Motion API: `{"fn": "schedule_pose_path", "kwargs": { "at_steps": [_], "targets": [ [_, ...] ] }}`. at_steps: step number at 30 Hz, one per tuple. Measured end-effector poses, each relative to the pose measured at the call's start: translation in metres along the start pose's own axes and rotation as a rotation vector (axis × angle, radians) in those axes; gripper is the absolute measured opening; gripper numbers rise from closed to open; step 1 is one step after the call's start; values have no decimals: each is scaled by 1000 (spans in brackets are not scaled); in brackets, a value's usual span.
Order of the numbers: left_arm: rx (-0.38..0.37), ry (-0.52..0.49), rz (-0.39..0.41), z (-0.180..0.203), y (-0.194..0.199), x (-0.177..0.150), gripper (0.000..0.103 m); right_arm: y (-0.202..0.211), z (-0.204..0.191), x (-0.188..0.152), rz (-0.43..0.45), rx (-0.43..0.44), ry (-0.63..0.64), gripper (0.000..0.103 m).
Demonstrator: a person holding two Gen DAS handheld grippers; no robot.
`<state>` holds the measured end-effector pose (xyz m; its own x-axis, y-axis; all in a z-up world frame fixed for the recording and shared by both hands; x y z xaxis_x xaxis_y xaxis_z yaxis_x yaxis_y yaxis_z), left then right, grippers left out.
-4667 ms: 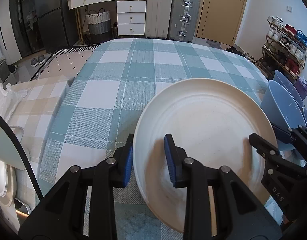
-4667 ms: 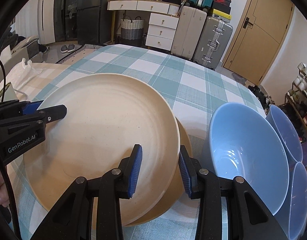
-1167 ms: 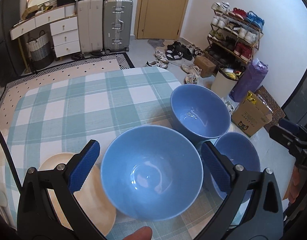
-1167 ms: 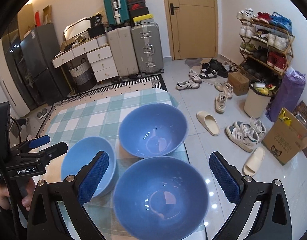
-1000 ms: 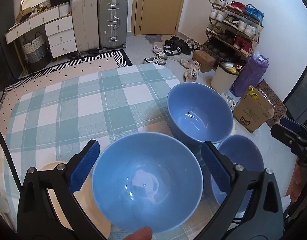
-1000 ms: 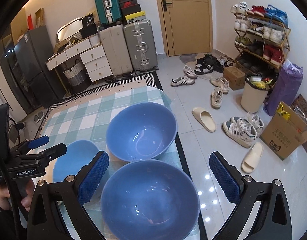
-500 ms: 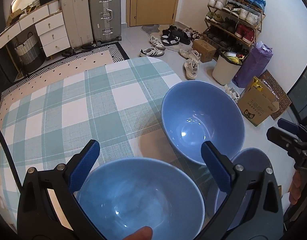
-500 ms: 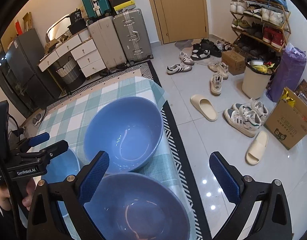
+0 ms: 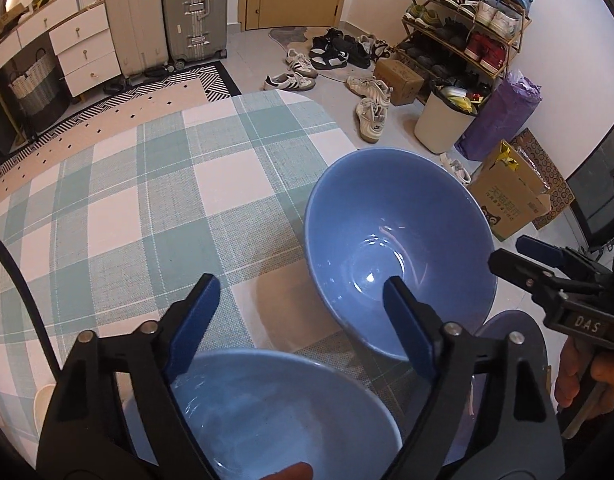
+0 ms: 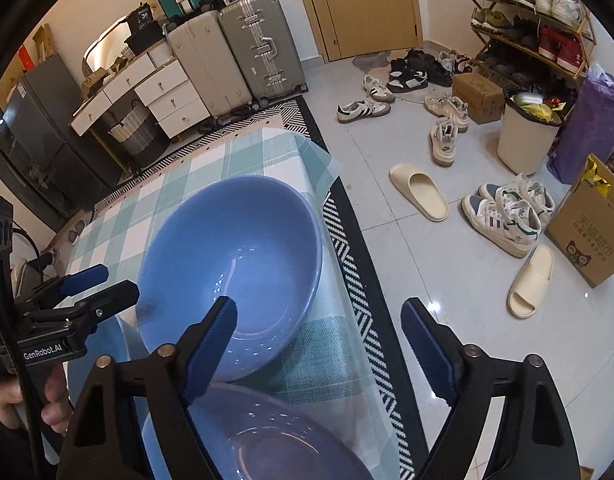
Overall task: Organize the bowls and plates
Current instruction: 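Move both tools forward toward the light blue bowls, then close the left tool on a blue bowl rim while the right tool grips another bowl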
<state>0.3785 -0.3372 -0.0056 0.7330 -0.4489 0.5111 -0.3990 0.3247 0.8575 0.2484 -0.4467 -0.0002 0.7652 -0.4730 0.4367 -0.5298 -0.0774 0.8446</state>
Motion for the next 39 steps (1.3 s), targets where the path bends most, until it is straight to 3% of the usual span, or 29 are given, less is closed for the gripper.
{"fn": "schedule_pose_path", "kwargs": {
  "at_steps": [6, 8, 10, 13, 18, 23, 39],
  "targets": [
    [-26, -26, -12, 7, -10, 0, 58, -12, 0, 2, -19, 12, -9, 74],
    [-22, -39, -12, 10, -12, 0, 51, -14, -1, 2, -23, 17, -4, 65],
    [-17, -49, -11, 12, -14, 0, 41, -15, -2, 2, -21, 20, 0, 63],
    [-24, -52, -18, 15, -16, -2, 28, -18, -4, 2, -25, 13, 10, 48],
    [0, -79, -16, 21, -19, -3, 15, -20, -6, 0, -24, 17, 29, 34],
    [7, -95, -3, 22, -19, -4, 15, -19, -10, -3, -11, 11, 57, 23],
    [60, -129, 27, 28, -5, 0, 14, -9, -15, -2, 30, 9, 76, 23]
  ]
}}
Point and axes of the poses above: each gripper's, at about its wrist camera, not at the fingertips, and y roughly against the way its jaws point, z to its right, x to its top, the point moved 4 cm from there along -y, roughly the way its jaws point, and after that the axes turned 9 degrees about -y, right-handed, at the moved point
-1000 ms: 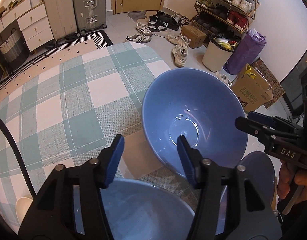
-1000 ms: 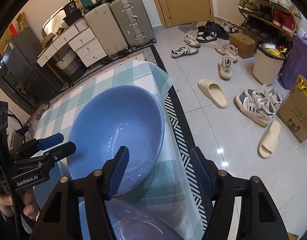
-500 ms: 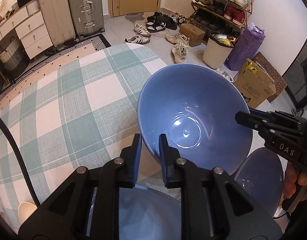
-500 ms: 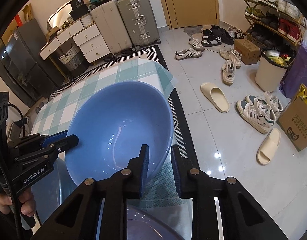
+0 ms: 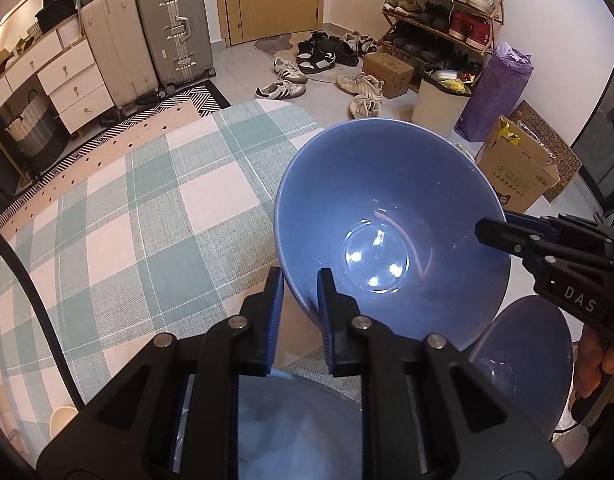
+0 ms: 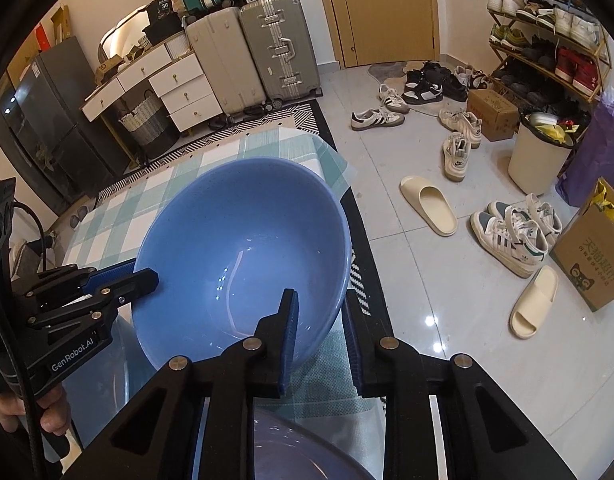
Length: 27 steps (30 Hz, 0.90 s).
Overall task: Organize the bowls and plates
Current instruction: 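Close the left tool on a blue bowl rim while the right tool grips another bowl, then lift and carry the held blue bowls with both tools toward the other bowls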
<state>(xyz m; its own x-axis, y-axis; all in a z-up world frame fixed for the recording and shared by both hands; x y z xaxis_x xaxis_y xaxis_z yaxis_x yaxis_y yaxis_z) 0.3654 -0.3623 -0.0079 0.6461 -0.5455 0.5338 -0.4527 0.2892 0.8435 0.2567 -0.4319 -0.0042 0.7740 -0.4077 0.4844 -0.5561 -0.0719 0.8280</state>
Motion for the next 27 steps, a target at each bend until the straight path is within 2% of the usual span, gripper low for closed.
{"fn": "schedule_pose_path", "kwargs": {
  "at_steps": [13, 27],
  "targets": [
    [11, 2, 62, 6, 40, 1, 14, 30, -8, 0, 64, 12, 10, 23],
    [32, 11, 148, 20, 109, -9, 14, 89, -27, -7, 157, 22, 50, 23]
  ]
}}
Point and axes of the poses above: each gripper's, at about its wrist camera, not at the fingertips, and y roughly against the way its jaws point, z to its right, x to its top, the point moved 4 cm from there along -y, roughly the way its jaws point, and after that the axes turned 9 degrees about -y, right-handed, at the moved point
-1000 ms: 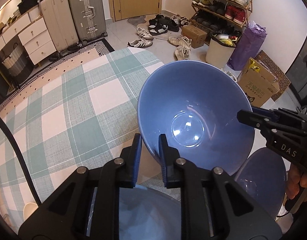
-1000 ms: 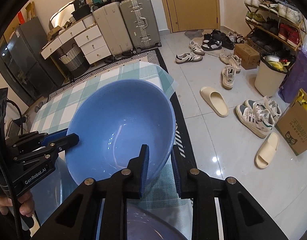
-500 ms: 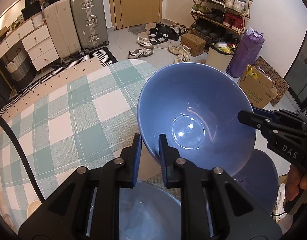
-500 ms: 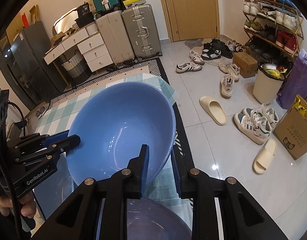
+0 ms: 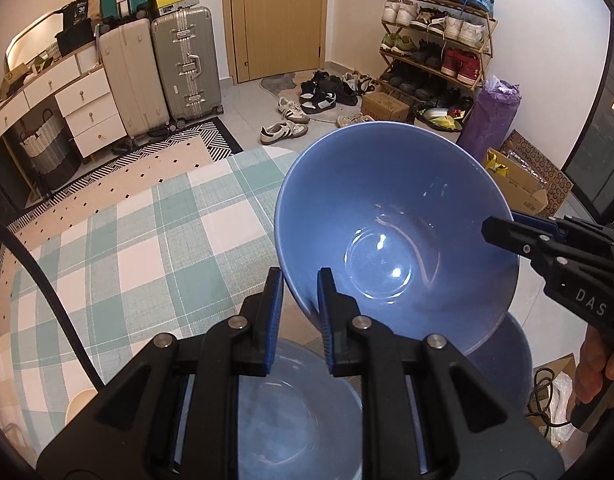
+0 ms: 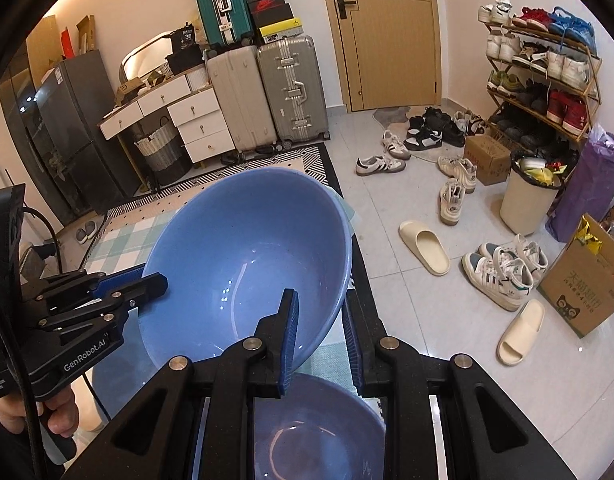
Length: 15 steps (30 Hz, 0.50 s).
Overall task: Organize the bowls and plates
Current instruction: 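Lift and carry the held blue bowls with both tools toward the other bowls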
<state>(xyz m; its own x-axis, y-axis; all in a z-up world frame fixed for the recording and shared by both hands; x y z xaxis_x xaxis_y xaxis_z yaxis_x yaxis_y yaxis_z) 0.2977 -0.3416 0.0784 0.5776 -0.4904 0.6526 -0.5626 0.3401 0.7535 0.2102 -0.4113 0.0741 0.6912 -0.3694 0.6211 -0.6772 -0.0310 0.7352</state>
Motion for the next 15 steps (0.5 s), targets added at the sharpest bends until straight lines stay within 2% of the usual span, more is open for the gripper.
{"fn": "schedule_pose_path", "kwargs": {
  "at_steps": [15],
  "targets": [
    [18, 28, 61, -2, 86, -28, 14, 67, -41, -15, 63, 42, 43, 23]
  ]
}}
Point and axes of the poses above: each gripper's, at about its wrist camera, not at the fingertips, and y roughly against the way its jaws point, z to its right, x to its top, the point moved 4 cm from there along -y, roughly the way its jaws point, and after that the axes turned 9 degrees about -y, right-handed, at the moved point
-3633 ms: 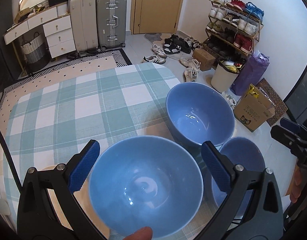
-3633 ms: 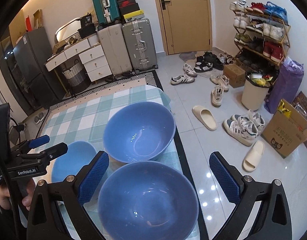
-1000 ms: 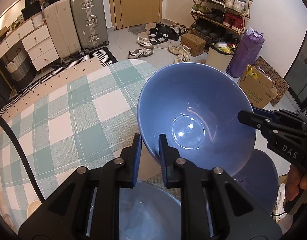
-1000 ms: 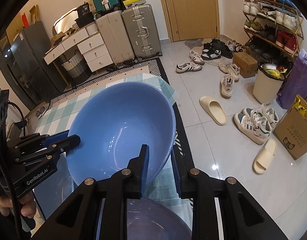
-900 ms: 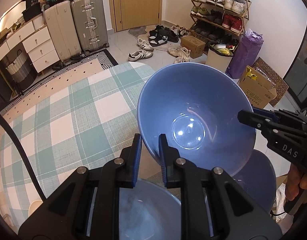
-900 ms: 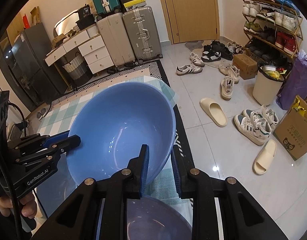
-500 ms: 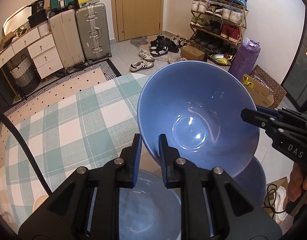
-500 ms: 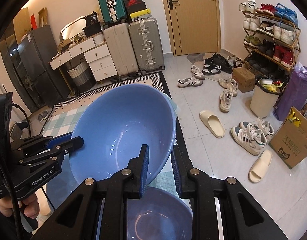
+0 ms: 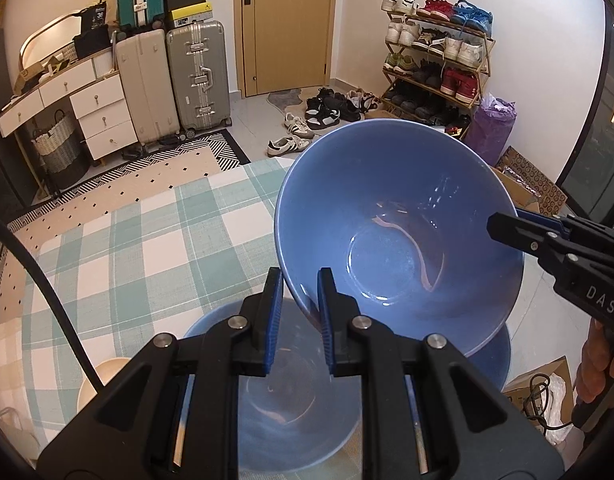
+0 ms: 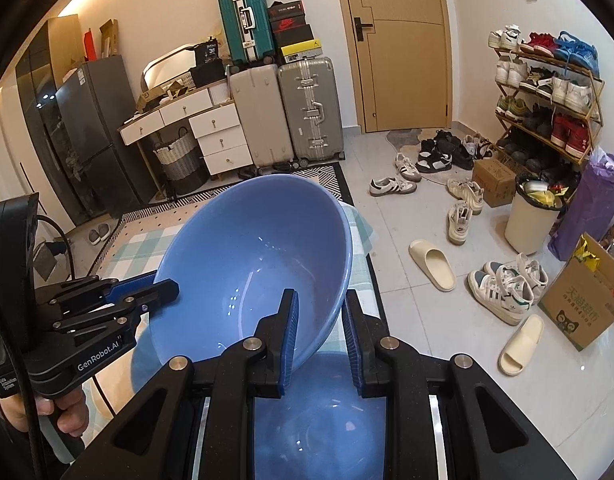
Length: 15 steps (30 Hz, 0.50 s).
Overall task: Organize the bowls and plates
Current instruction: 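Lift and carry the held blue bowls with both tools toward the other bowls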
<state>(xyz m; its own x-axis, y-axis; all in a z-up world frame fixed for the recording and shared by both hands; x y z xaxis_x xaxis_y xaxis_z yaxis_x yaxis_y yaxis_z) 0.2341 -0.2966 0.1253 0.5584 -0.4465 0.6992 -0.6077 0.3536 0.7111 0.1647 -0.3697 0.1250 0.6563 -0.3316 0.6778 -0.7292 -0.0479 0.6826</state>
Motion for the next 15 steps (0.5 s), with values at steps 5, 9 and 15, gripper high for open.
{"fn": "schedule_pose_path", "kwargs": {
  "at_steps": [5, 9, 15],
  "targets": [
    [14, 11, 12, -6, 29, -13, 14, 13, -18, -9, 6, 17, 6, 23],
    [27, 22, 13, -13, 49, -27, 14, 19, -35, -18, 5, 30, 15, 23],
    [44, 43, 15, -26, 74, -50, 14, 24, -56, -29, -1, 53, 26, 23]
  ]
}}
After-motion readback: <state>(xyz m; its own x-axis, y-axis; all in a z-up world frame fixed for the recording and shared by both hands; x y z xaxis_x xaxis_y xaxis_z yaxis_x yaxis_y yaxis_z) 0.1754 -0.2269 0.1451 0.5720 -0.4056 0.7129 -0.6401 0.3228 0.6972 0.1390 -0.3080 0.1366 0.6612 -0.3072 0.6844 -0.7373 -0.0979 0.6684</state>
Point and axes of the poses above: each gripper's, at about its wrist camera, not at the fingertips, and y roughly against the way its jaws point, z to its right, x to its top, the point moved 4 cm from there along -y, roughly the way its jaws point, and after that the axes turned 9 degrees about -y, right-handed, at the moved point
